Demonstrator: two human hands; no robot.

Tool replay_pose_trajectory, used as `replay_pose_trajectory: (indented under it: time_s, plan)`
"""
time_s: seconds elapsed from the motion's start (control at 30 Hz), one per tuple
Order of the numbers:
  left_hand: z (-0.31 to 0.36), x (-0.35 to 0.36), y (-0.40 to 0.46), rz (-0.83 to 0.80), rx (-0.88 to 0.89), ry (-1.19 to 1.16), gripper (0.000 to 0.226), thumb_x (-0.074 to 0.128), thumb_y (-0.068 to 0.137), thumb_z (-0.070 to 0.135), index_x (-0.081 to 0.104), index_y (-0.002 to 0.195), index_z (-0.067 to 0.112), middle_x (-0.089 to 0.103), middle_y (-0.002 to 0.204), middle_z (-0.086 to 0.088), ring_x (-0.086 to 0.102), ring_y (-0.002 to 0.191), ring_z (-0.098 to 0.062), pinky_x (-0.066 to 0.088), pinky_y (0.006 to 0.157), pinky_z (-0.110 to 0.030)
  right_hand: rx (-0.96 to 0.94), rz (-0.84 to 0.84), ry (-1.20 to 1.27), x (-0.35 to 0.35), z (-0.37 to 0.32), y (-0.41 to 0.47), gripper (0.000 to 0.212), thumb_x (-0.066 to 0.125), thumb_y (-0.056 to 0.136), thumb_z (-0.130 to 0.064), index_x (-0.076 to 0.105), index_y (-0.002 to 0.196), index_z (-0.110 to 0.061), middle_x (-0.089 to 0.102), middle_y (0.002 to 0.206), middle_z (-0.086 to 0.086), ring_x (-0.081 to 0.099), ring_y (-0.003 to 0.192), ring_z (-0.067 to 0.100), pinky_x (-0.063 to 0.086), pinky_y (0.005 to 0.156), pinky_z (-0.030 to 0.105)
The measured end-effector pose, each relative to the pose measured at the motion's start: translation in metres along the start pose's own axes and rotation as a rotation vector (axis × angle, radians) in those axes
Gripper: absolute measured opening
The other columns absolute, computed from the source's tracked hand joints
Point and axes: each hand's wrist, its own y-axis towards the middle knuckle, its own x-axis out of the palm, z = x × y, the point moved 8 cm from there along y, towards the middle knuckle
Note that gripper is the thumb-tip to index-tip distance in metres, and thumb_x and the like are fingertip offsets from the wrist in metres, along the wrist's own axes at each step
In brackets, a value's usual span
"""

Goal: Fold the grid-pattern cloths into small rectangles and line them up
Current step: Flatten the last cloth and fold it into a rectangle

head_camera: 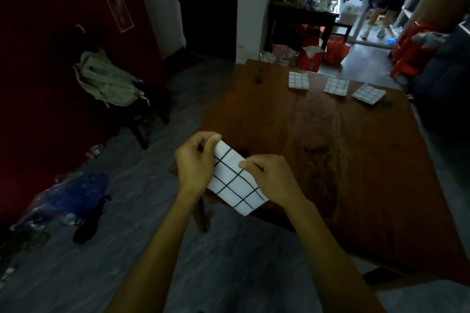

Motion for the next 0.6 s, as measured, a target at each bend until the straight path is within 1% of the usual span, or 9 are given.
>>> replay_pose_trajectory:
  time_s: [0.1, 0.13, 0.2, 0.23, 0.33, 0.43, 0.5, 0.57, 0.6]
  plan:
    - [-0.016, -0.046, 0.026, 0.063, -0.022, -0.003, 0.01, 0.062, 0.089, 0.015, 0.068, 0.082, 0.018, 0.066, 0.078, 0.013, 0.059, 0.071, 0.005, 0.044, 0.066, -0.008, 0.013, -0.011, 0.022, 0.031, -0.015, 0.017, 0.019, 0.059, 0.092, -0.031, 0.071, 0.085, -0.018, 0.066, 0.07, -0.002, 0.059, 0.063, 0.014, 0.048, 0.057, 0.031]
    - [-0.02, -0.061, 0.034, 0.079, -0.026, -0.007, 0.01, 0.062, 0.09, 0.014, 0.067, 0.082, 0.018, 0.065, 0.078, 0.012, 0.059, 0.07, 0.005, 0.044, 0.066, -0.008, 0.019, -0.025, 0.016, 0.041, -0.019, 0.023, 0.02, 0.059, 0.092, -0.031, 0.07, 0.085, -0.017, 0.066, 0.071, -0.001, 0.059, 0.064, 0.013, 0.048, 0.058, 0.031]
    - [-0.028, -0.088, 0.047, 0.11, -0.029, 0.0, 0.01, 0.062, 0.089, 0.014, 0.067, 0.083, 0.019, 0.065, 0.077, 0.013, 0.059, 0.07, 0.005, 0.045, 0.067, -0.01, 0.046, -0.064, 0.002, 0.061, -0.024, 0.031, 0.019, 0.059, 0.093, -0.031, 0.069, 0.083, -0.018, 0.066, 0.073, -0.005, 0.059, 0.066, 0.007, 0.047, 0.059, 0.024]
    - [-0.032, -0.099, 0.053, 0.124, -0.03, 0.009, 0.009, 0.062, 0.089, 0.015, 0.067, 0.083, 0.019, 0.065, 0.077, 0.014, 0.059, 0.07, 0.006, 0.046, 0.067, -0.01, 0.058, -0.08, -0.005, 0.07, -0.025, 0.034, 0.018, 0.059, 0.093, -0.03, 0.07, 0.085, -0.019, 0.066, 0.076, -0.006, 0.059, 0.069, 0.004, 0.046, 0.062, 0.021]
    - [-0.045, -0.128, 0.064, 0.153, -0.033, 0.039, 0.009, 0.062, 0.089, 0.016, 0.069, 0.084, 0.019, 0.066, 0.079, 0.015, 0.06, 0.072, 0.004, 0.047, 0.069, -0.013, 0.065, -0.13, -0.048, 0.091, -0.027, 0.043, 0.015, 0.058, 0.093, -0.026, 0.071, 0.092, -0.02, 0.07, 0.087, -0.007, 0.06, 0.078, -0.001, 0.048, 0.074, 0.019]
    - [-0.051, -0.159, 0.074, 0.207, -0.001, 0.08, 0.01, 0.061, 0.09, 0.017, 0.068, 0.085, 0.021, 0.065, 0.079, 0.018, 0.059, 0.072, 0.004, 0.048, 0.069, -0.014, 0.133, -0.256, -0.195, 0.11, -0.017, 0.05, 0.014, 0.057, 0.094, -0.025, 0.07, 0.093, -0.022, 0.069, 0.091, -0.009, 0.06, 0.083, 0.0, 0.049, 0.086, 0.024]
    - [-0.051, -0.174, 0.084, 0.201, 0.043, 0.141, 0.01, 0.061, 0.091, 0.017, 0.067, 0.086, 0.023, 0.064, 0.081, 0.019, 0.059, 0.074, 0.006, 0.047, 0.07, -0.013, 0.192, -0.226, -0.218, 0.113, -0.013, 0.058, 0.017, 0.056, 0.094, -0.028, 0.069, 0.103, -0.022, 0.069, 0.104, -0.006, 0.061, 0.094, 0.005, 0.046, 0.091, 0.025]
    - [-0.051, -0.176, 0.09, 0.148, 0.098, 0.202, 0.01, 0.062, 0.09, 0.015, 0.068, 0.086, 0.022, 0.063, 0.082, 0.02, 0.059, 0.076, 0.008, 0.045, 0.07, -0.01, 0.2, -0.108, -0.098, 0.112, -0.027, 0.071, 0.029, 0.058, 0.093, -0.035, 0.064, 0.118, -0.021, 0.065, 0.118, -0.006, 0.059, 0.108, 0.008, 0.043, 0.095, 0.025]
    - [-0.052, -0.174, 0.092, 0.117, 0.115, 0.216, 0.01, 0.062, 0.09, 0.015, 0.068, 0.085, 0.022, 0.063, 0.081, 0.022, 0.06, 0.076, 0.007, 0.044, 0.07, -0.01, 0.189, -0.079, -0.009, 0.116, -0.039, 0.079, 0.037, 0.061, 0.091, -0.037, 0.06, 0.125, -0.023, 0.062, 0.123, -0.008, 0.056, 0.113, 0.006, 0.042, 0.098, 0.026]
